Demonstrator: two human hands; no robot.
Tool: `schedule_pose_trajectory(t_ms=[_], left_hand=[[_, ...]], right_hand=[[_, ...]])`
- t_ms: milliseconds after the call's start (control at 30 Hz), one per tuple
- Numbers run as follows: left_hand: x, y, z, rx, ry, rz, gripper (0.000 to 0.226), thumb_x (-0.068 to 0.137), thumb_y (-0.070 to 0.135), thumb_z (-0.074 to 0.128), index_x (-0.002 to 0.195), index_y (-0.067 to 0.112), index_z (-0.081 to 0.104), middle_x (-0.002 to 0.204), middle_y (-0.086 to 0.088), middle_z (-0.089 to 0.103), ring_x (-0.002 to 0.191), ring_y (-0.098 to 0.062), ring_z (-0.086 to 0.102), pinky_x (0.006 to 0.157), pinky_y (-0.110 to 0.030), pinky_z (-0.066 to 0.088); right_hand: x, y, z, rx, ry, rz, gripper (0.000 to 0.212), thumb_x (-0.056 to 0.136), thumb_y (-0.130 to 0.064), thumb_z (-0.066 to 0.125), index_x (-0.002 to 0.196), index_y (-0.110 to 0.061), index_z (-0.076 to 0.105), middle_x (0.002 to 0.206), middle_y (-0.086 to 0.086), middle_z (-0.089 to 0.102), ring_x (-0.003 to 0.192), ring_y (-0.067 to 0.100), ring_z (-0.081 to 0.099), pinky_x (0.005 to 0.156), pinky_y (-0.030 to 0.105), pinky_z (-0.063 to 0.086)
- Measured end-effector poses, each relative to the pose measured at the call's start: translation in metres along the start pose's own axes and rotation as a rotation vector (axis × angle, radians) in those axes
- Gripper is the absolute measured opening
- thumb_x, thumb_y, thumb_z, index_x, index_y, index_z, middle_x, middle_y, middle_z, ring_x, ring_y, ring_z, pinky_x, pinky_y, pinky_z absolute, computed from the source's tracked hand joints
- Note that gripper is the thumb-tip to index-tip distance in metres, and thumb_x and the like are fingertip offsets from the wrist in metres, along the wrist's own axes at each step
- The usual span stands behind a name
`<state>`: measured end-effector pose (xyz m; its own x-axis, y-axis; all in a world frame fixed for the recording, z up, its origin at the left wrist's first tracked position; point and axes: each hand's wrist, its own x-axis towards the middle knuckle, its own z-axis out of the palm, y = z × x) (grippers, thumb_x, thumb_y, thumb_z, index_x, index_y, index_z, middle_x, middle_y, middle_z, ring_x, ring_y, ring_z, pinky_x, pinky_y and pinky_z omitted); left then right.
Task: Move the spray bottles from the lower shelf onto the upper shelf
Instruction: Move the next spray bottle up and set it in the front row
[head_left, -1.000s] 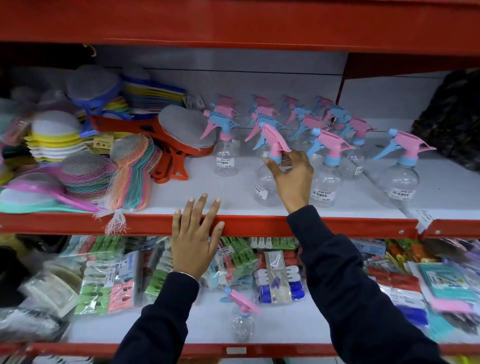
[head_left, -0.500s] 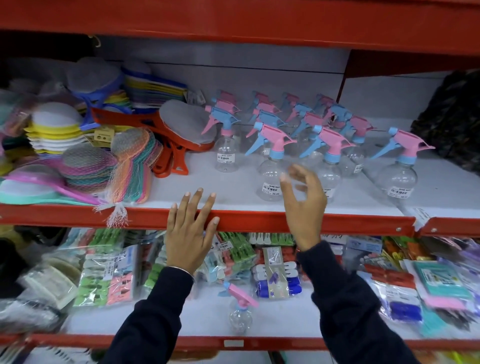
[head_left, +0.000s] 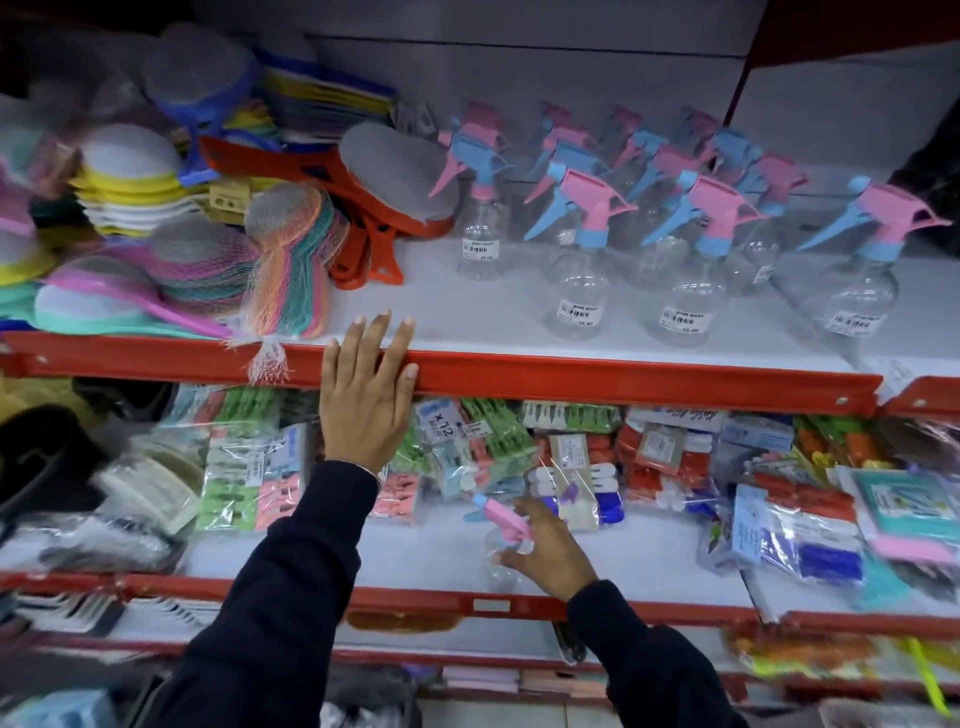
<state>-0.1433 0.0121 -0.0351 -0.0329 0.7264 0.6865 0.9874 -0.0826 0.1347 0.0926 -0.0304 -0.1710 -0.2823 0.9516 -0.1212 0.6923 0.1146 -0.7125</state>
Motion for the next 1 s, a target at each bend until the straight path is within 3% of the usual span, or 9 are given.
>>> schedule_pose_trajectory(t_ms=[167, 300, 400, 500, 600, 633, 700, 767, 1000], left_hand=[[0.000, 0.000, -0.001, -0.004, 0.002, 0.010, 0.046, 0.099, 0.037, 0.026, 0.143, 0.026, 0.032, 0.147, -0.006, 0.042, 0.138, -0.026, 0.031, 0.115, -0.038, 0.009], [0.000, 0.001, -0.001, -0.009, 0.007, 0.013, 0.046, 0.099, 0.037, 0.026, 0.143, 0.025, 0.033, 0.147, -0.006, 0.042, 0.138, -0.026, 0.031, 0.115, -0.036, 0.006], [0.000, 0.001, -0.001, -0.015, 0.010, 0.011, 0.046, 0.099, 0.037, 0.027, 0.143, 0.025, 0.033, 0.147, -0.006, 0.042, 0.138, -0.025, 0.030, 0.116, -0.035, 0.004], [0.000, 0.000, -0.001, -0.021, 0.010, 0.012, 0.047, 0.099, 0.037, 0.027, 0.143, 0.026, 0.033, 0.146, -0.006, 0.043, 0.138, -0.025, 0.030, 0.115, -0.037, 0.008], [0.000, 0.000, -0.001, -0.016, 0.004, 0.013, 0.047, 0.099, 0.038, 0.026, 0.143, 0.026, 0.034, 0.146, -0.006, 0.044, 0.138, -0.023, 0.028, 0.115, -0.038, 0.010], [0.000, -0.001, -0.001, -0.016, 0.006, 0.015, 0.046, 0.099, 0.038, 0.026, 0.142, 0.025, 0.036, 0.145, -0.005, 0.044, 0.137, -0.023, 0.028, 0.114, -0.038, 0.011], [0.000, -0.001, 0.000, -0.022, 0.011, 0.018, 0.046, 0.098, 0.038, 0.027, 0.141, 0.025, 0.037, 0.145, -0.005, 0.046, 0.137, -0.022, 0.028, 0.114, -0.037, 0.011], [0.001, -0.001, 0.000, -0.027, 0.013, 0.020, 0.046, 0.099, 0.038, 0.027, 0.141, 0.025, 0.037, 0.144, -0.005, 0.046, 0.137, -0.021, 0.029, 0.115, -0.036, 0.010], [0.000, -0.003, 0.003, -0.019, 0.013, 0.023, 0.047, 0.098, 0.039, 0.027, 0.142, 0.027, 0.035, 0.145, -0.004, 0.045, 0.137, -0.021, 0.029, 0.117, -0.034, 0.005]], right_hand=[[0.001, 0.002, 0.000, 0.068, 0.151, -0.048, 0.030, 0.074, -0.020, 0.076, 0.099, -0.011, 0.061, 0.095, 0.008, 0.062, 0.088, 0.024, 0.060, 0.075, 0.033, 0.049], [-0.011, -0.023, -0.033, 0.182, 0.260, -0.159, 0.023, 0.072, -0.028, 0.078, 0.083, -0.026, 0.059, 0.072, -0.006, 0.050, 0.060, 0.004, 0.043, 0.053, 0.015, 0.035], [-0.027, -0.058, -0.069, 0.244, 0.363, -0.296, 0.028, 0.070, -0.029, 0.079, 0.084, -0.040, 0.057, 0.075, -0.012, 0.056, 0.062, 0.000, 0.047, 0.053, 0.010, 0.037], [-0.039, -0.102, -0.108, 0.291, 0.479, -0.431, 0.026, 0.068, -0.041, 0.075, 0.089, -0.037, 0.060, 0.083, -0.008, 0.064, 0.067, 0.001, 0.055, 0.057, 0.011, 0.043], [-0.040, -0.146, -0.144, 0.388, 0.533, -0.499, 0.032, 0.068, -0.045, 0.077, 0.094, -0.030, 0.064, 0.087, 0.005, 0.068, 0.073, 0.025, 0.064, 0.062, 0.042, 0.056], [-0.037, -0.159, -0.154, 0.403, 0.565, -0.523, 0.032, 0.068, -0.046, 0.077, 0.093, -0.032, 0.064, 0.085, 0.001, 0.069, 0.071, 0.027, 0.064, 0.062, 0.044, 0.056], [-0.025, -0.184, -0.172, 0.406, 0.650, -0.570, 0.026, 0.067, -0.045, 0.077, 0.088, -0.038, 0.063, 0.072, -0.019, 0.063, 0.062, 0.012, 0.056, 0.058, 0.026, 0.050], [-0.008, -0.206, -0.183, 0.404, 0.708, -0.594, 0.022, 0.069, -0.041, 0.078, 0.083, -0.035, 0.062, 0.060, -0.023, 0.055, 0.056, -0.001, 0.046, 0.054, 0.011, 0.038], [0.067, -0.239, -0.170, 0.312, 0.853, -0.497, 0.028, 0.071, -0.034, 0.078, 0.074, -0.020, 0.055, 0.066, -0.003, 0.053, 0.059, 0.012, 0.046, 0.052, 0.010, 0.035]])
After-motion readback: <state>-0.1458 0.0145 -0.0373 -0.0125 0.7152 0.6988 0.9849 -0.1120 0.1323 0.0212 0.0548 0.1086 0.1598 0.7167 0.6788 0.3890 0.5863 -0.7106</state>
